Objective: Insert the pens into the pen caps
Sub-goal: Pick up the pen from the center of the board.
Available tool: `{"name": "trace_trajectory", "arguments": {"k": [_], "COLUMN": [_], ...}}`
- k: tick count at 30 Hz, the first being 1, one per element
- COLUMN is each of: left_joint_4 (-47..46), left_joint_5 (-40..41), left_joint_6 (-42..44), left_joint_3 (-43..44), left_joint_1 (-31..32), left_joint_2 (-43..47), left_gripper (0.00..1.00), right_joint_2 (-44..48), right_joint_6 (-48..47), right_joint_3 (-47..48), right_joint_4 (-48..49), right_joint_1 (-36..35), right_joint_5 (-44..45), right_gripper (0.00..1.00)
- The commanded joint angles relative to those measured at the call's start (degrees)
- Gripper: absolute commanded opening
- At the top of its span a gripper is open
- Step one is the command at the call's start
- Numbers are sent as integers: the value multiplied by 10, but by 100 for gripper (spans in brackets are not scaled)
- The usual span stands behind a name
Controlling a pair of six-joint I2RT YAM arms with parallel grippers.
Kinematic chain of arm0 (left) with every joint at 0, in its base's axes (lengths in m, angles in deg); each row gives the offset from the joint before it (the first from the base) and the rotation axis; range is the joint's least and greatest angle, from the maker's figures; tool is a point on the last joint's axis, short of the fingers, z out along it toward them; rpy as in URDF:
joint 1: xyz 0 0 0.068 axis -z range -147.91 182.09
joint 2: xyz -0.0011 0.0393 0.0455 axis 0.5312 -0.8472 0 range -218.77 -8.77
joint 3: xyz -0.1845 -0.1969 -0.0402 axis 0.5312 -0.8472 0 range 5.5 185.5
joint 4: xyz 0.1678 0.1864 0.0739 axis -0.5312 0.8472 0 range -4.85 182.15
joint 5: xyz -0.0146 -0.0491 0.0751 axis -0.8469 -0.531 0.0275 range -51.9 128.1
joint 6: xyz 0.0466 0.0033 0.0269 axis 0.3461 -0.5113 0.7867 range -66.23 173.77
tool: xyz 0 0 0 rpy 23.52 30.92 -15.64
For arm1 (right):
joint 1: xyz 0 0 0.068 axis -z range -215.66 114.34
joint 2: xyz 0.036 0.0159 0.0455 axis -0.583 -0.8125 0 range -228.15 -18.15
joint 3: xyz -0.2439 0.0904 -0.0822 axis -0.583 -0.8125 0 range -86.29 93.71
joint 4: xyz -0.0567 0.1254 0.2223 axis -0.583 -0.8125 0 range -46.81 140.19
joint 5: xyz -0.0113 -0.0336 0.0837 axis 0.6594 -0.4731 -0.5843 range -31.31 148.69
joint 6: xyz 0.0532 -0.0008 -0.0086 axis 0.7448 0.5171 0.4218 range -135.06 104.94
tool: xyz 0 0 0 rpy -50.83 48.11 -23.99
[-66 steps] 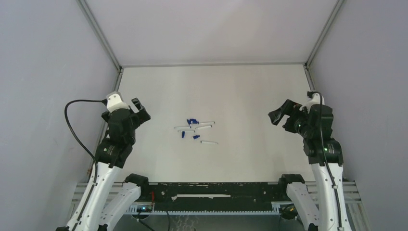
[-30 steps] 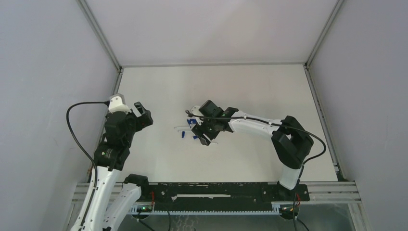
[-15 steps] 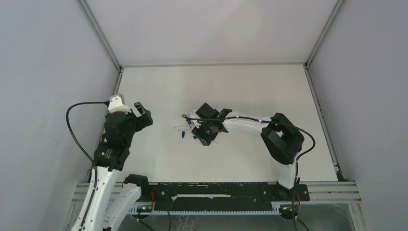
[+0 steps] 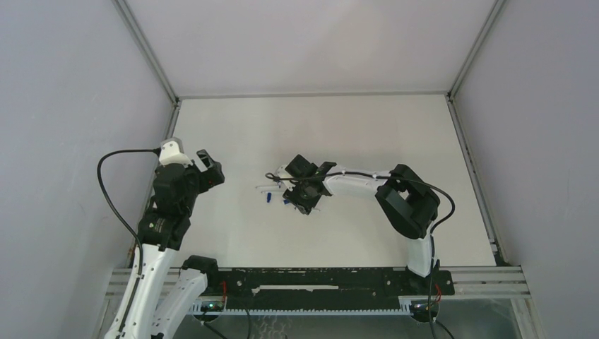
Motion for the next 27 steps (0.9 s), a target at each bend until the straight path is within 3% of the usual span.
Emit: {"name": "trace_trajectory", "arguments": {"k": [1, 17, 27], "left_joint_4": [-12, -12, -14], "left_joint_5": [-5, -7, -12], "left_joint_6": [3, 3, 3], "left_joint_3": [-6, -6, -6], "left_joint_1": [-5, -5, -5], "left_joint_2": [0, -4, -9], "left_gripper": [96, 96, 96], "right_joint_2": [3, 32, 55], "right_joint_6": [-18, -12, 8], "right_joint_3": [-19, -74, -84], "right_joint_4": [-11, -26, 3], "right_joint_1": [-3, 11, 9], "right_joint_5": [9, -22, -32], "right_gripper": [53, 46, 23]}}
